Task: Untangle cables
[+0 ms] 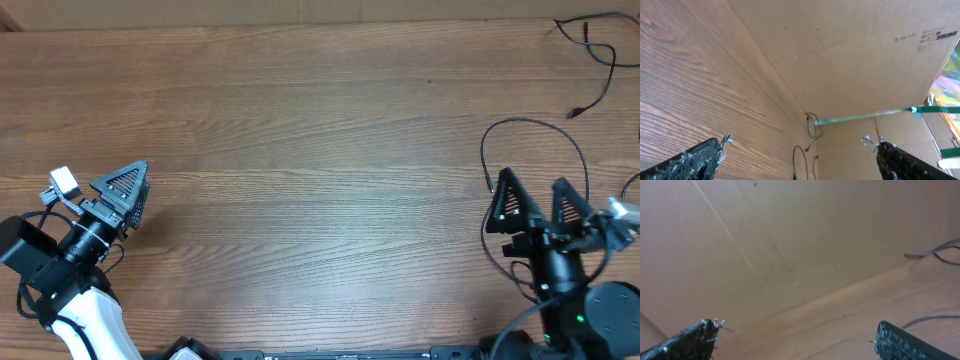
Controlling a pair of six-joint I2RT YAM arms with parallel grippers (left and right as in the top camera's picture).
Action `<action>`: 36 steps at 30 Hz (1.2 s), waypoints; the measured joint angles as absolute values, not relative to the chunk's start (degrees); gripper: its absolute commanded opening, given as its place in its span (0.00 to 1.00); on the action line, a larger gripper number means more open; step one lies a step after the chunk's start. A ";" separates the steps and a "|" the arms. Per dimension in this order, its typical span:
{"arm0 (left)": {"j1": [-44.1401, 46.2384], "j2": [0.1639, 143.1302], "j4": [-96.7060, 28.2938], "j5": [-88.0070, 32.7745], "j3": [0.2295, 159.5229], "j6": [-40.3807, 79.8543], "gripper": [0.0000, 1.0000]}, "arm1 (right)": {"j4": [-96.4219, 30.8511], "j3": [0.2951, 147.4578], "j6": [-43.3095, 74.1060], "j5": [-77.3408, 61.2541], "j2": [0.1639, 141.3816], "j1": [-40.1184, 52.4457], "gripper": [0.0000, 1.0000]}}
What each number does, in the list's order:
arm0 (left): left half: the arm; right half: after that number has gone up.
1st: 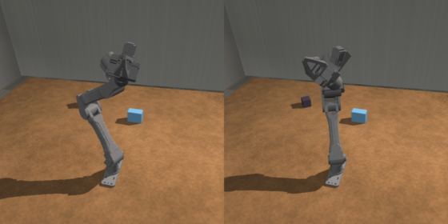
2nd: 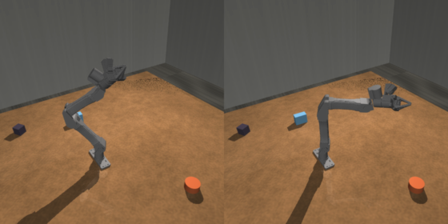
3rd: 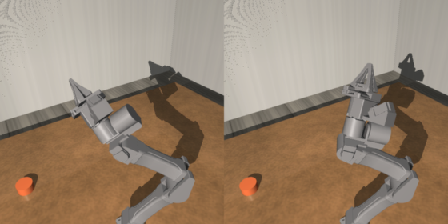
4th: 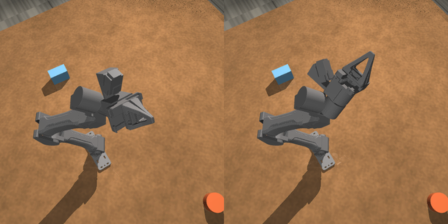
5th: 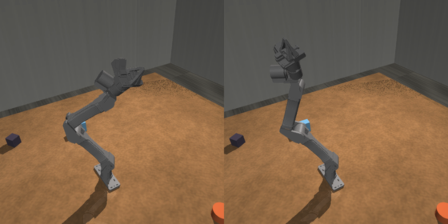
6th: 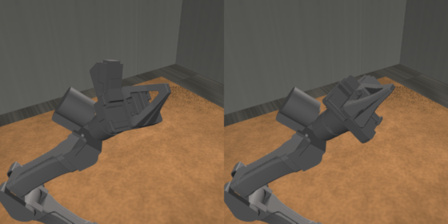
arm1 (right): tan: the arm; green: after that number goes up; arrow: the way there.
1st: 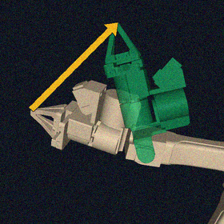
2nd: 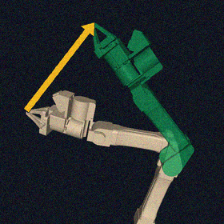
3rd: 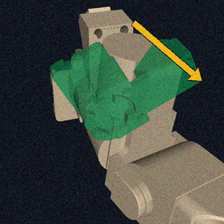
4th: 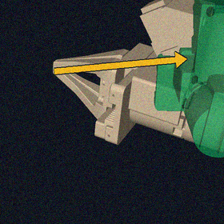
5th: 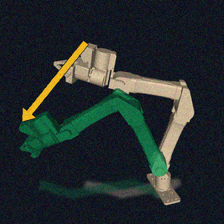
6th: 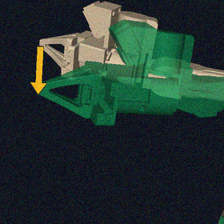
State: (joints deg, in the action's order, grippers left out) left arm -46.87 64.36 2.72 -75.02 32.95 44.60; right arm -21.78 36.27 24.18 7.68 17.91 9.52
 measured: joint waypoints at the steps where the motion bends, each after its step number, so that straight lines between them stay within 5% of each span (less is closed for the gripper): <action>1: -46.87 64.36 2.72 -75.00 32.95 44.60 0.99 | -18.92 34.44 24.21 7.64 17.78 9.52 1.00; 10: -46.87 64.36 2.72 -75.00 32.95 44.60 1.00 | -4.36 20.91 24.18 7.66 17.78 9.52 1.00; 36: -46.87 64.36 2.72 -75.02 32.95 44.60 1.00 | -5.69 9.93 24.18 7.49 0.69 -0.71 1.00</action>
State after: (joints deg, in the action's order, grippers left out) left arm -46.87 64.36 2.72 -75.02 32.95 44.60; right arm -5.69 9.93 24.18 7.49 0.69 -0.71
